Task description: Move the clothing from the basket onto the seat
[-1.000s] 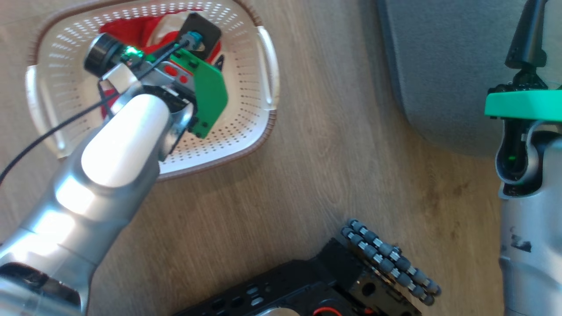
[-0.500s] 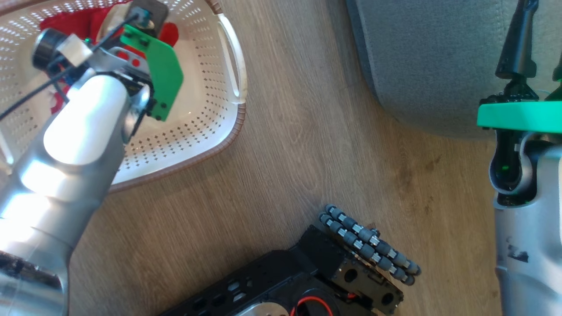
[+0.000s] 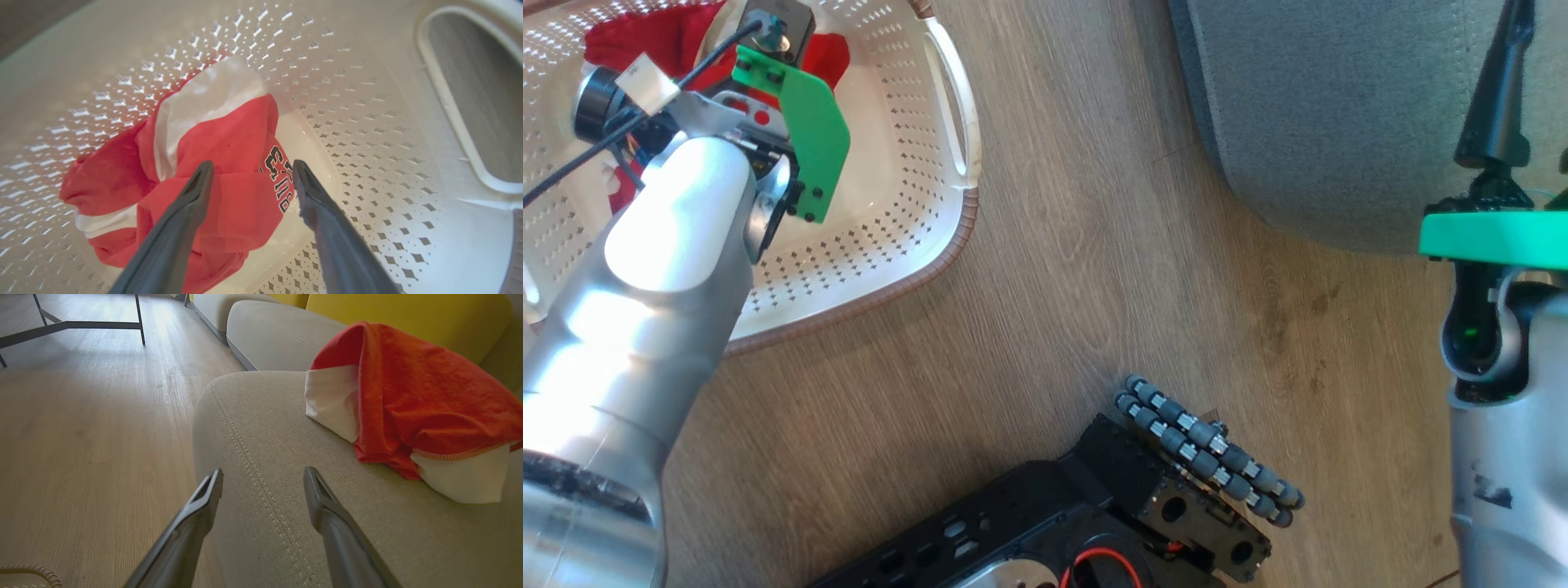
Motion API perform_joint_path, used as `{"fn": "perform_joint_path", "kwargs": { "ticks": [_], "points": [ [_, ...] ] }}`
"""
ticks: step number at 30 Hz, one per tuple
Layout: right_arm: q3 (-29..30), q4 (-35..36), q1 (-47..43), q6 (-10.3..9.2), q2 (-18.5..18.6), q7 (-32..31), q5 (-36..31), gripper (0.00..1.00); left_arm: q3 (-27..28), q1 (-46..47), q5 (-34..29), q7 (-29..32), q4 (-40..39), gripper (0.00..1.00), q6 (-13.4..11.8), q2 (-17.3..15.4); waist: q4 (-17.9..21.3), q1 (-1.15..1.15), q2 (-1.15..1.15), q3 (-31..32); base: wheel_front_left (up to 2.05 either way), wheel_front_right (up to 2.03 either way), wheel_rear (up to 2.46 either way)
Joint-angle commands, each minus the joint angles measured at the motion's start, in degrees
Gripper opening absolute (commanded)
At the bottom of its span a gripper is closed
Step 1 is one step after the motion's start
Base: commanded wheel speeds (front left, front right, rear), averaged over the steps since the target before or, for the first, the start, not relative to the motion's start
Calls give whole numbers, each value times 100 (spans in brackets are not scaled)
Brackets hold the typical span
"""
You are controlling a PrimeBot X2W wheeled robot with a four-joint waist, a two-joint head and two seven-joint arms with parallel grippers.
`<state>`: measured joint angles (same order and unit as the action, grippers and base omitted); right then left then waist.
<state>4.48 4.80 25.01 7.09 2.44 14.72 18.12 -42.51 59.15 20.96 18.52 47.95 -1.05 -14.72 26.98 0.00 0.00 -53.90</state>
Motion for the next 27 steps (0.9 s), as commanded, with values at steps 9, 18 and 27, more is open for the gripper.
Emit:
{"fn": "perform_joint_path", "kwargs": {
  "ticks": [9,18,27],
  "points": [
    [139,307,-515,40,43,28,-119,100,9,278,76,-232,448,100,111,187,-64,0,0,-49,0,0,0],
    [207,415,-629,40,43,28,-161,100,-50,478,111,-430,987,100,184,350,-141,0,0,-130,0,0,0],
    [245,469,-675,40,43,28,-162,100,-219,581,48,-642,1414,0,257,495,-181,0,0,-158,0,0,0]
  ]
}}
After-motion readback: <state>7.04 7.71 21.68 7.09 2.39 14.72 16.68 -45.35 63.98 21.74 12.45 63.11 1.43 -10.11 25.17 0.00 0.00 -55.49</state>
